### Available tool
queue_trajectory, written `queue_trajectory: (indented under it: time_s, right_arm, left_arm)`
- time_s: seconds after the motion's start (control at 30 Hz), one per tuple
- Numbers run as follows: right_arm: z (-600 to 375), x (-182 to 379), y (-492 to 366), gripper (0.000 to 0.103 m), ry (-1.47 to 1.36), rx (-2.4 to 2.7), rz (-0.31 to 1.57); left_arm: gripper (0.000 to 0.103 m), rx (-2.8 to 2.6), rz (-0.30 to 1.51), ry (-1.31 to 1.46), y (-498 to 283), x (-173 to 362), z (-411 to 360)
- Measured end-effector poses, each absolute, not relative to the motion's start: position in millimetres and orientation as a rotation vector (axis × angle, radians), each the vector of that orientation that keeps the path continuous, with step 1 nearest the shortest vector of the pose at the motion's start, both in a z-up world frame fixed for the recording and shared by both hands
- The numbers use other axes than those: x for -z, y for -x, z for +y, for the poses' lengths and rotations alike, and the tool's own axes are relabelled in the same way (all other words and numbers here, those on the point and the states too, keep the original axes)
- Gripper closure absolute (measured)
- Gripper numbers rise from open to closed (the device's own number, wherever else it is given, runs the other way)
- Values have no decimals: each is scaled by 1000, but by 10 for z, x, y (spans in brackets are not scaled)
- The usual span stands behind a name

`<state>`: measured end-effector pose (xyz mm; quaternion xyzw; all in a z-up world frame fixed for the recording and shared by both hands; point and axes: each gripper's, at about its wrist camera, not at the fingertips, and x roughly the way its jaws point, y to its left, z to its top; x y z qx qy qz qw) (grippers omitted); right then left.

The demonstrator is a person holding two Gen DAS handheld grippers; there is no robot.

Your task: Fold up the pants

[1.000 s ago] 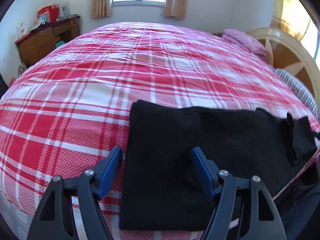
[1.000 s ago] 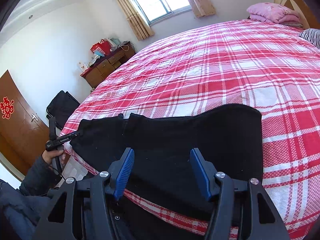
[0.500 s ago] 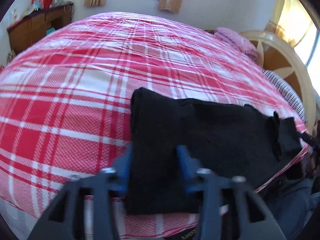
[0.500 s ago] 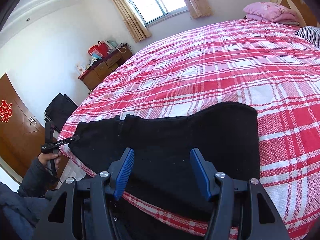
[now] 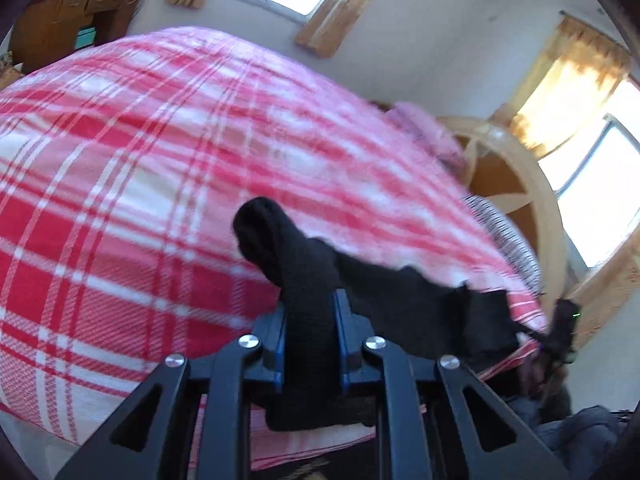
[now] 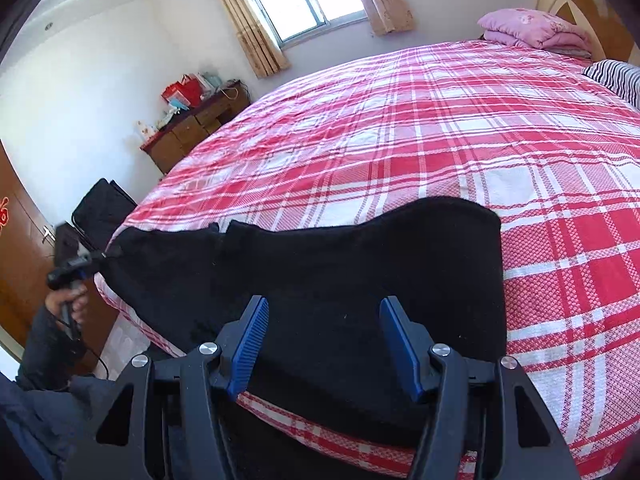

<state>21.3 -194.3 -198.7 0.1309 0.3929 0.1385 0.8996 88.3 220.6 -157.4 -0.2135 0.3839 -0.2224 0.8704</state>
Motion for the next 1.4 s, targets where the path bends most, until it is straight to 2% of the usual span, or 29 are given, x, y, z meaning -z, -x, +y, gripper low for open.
queue_trajectory:
  time_s: [0.73, 1.4]
  right_arm:
    - [-2062, 1812, -140, 43, -287, -262, 733]
    - [-2540, 1699, -118, 43, -372, -146, 654]
  left_arm:
    - [84, 772, 665, 286, -838, 729, 923]
    - [84, 986, 768, 116, -1170, 610, -684]
